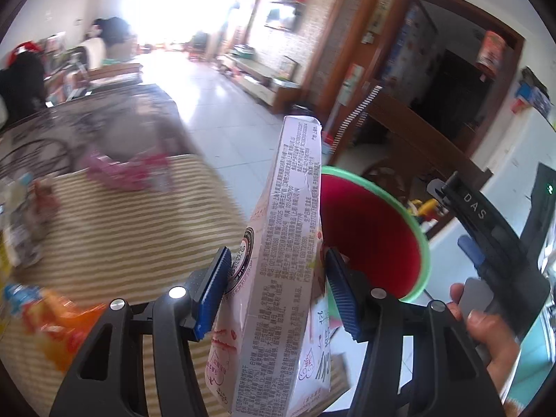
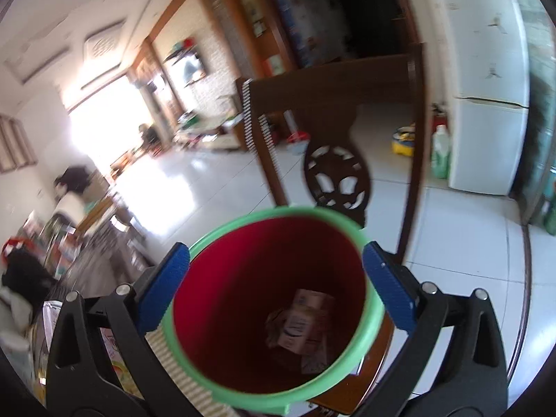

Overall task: Collect trash
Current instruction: 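Drop milk carton and Pocky box into red bucket with both tools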

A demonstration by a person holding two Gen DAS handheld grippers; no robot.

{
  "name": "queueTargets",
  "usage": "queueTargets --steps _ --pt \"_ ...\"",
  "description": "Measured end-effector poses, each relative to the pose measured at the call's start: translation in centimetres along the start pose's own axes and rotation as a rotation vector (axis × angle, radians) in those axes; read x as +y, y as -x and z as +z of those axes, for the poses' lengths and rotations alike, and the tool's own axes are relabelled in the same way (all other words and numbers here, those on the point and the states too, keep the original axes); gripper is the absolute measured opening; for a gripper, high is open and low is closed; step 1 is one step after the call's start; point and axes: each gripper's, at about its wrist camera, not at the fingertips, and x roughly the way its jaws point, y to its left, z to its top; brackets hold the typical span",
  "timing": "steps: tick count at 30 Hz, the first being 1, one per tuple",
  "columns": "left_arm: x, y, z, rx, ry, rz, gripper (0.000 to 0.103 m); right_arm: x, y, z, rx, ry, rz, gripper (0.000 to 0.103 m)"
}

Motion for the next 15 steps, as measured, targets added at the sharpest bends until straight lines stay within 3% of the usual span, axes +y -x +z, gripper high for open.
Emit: queueTargets --steps 6,8,15 --pt "-3.5 -3.7 2.5 0.037 -0.051 -0.112 0.057 -1.8 0.9 0.3 -0.095 -0.07 -0.119 0.098" --pt "-4.6 -4.6 2.8 0.038 -0.086 -0.089 0.076 -1.9 1.2 0.4 -0.119 -0.076 -0.134 0.098" --pt "-3.0 -1.7 1.4 -0.05 -0.093 -0.019 0.076 -1.7 0.4 0.4 -0.081 -0.048 -0.113 0.098"
